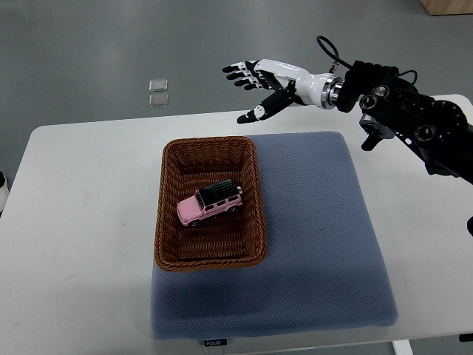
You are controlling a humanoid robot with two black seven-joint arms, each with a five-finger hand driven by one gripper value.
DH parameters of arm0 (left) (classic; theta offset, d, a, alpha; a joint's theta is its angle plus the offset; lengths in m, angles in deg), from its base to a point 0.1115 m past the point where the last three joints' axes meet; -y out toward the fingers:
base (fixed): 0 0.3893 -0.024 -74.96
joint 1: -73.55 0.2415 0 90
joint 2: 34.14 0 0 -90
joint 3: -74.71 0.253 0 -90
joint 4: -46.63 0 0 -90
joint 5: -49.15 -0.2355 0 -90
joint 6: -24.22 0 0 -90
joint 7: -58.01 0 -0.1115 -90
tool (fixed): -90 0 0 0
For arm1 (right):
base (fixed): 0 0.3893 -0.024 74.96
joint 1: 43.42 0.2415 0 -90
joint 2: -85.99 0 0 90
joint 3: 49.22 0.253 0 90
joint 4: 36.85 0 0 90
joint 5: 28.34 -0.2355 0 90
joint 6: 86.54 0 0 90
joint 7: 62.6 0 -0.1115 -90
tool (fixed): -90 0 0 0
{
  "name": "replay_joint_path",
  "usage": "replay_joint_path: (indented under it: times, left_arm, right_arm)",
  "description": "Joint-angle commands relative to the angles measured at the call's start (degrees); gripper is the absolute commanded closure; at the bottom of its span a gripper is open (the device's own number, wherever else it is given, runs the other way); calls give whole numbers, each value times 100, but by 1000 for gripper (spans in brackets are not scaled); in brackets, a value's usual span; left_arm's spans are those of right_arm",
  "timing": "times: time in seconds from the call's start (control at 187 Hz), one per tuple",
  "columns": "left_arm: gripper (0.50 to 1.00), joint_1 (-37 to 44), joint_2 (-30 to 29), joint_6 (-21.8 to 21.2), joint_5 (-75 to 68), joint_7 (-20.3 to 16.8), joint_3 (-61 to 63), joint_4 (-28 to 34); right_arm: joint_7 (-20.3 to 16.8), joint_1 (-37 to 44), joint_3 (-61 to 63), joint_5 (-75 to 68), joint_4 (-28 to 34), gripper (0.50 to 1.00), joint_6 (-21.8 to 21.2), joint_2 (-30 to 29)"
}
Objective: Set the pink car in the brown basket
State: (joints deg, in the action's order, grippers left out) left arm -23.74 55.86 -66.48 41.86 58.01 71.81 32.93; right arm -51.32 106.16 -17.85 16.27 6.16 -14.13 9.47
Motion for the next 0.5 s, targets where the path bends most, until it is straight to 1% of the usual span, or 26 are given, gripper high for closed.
replay_joint_path:
  times: [0.0, 0.096, 0.182, 0.332, 0.493]
  left_arm:
    - [500, 0, 0, 0, -1, 0, 0, -10]
    - [500, 0, 0, 0, -1, 0, 0, -18]
    - [500, 0, 0, 0, -1, 0, 0, -18]
    - [500, 0, 0, 0, -1, 0, 0, 17]
    - [500, 0, 0, 0, -1, 0, 0, 26]
  right_arm:
    - [120, -824, 1406, -928, -21, 591, 10, -91]
    - [366, -1510, 2426, -1780, -39, 591, 2, -284]
    - [411, -1844, 2883, -2606, -100, 591, -16, -583]
    - [419, -2161, 2980, -3539, -381, 591, -86, -689]
    - [419, -2275, 2972, -3697, -654, 589, -86, -829]
